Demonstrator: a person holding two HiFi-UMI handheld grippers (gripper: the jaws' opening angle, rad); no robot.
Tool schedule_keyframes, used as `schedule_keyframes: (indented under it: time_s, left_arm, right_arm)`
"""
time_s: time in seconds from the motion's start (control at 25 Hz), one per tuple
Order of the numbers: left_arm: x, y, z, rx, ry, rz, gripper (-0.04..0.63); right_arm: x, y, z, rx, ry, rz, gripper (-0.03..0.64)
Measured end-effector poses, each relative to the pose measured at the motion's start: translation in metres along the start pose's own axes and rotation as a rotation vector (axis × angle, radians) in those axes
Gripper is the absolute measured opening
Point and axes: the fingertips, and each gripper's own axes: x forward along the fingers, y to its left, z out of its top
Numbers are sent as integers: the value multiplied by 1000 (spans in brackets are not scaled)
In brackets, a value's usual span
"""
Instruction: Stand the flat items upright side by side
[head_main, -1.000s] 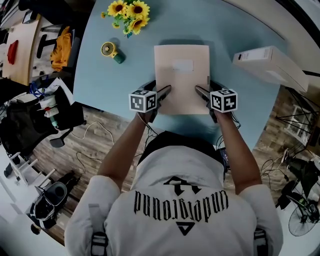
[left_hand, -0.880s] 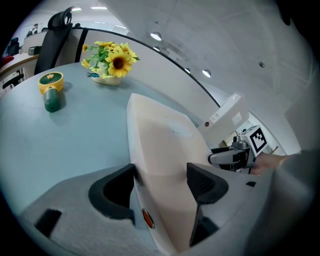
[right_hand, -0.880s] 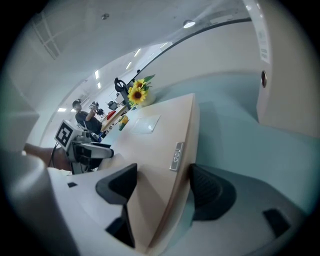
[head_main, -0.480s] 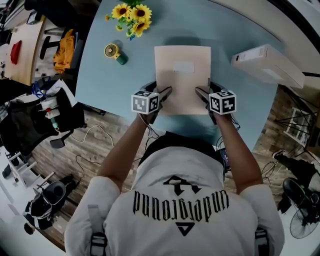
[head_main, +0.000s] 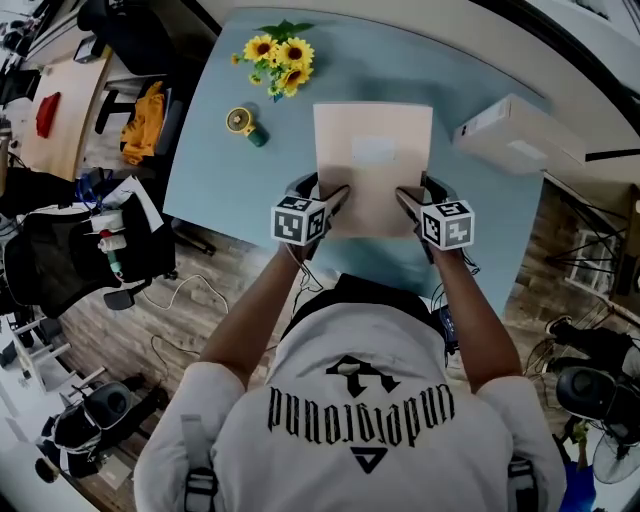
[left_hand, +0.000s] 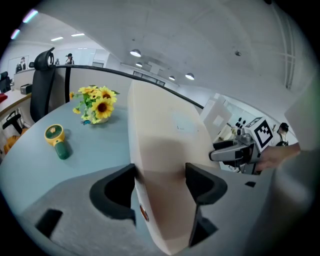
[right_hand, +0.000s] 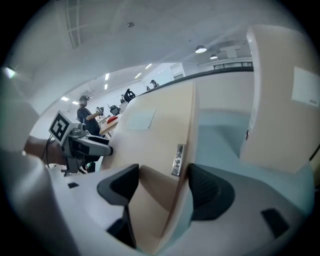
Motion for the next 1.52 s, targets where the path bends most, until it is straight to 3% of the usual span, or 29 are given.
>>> schedule_keyframes:
  time_s: [0.24, 0.72, 1.24, 1.52]
  left_arm:
    - [-31, -18, 16, 53, -68, -9, 325]
    - [-65, -89, 51, 261, -197, -83, 325]
    - [-42, -181, 66, 414, -241, -177, 327]
    - [-18, -226, 68, 455, -248, -173, 325]
  right_arm:
    - [-37, 22, 18, -61, -94, -56, 310]
    - [-132, 35, 24, -120, -277, -254, 308]
    - [-220, -3, 1, -127, -362, -451, 305]
    - [-253, -40, -11, -141, -376, -489, 304]
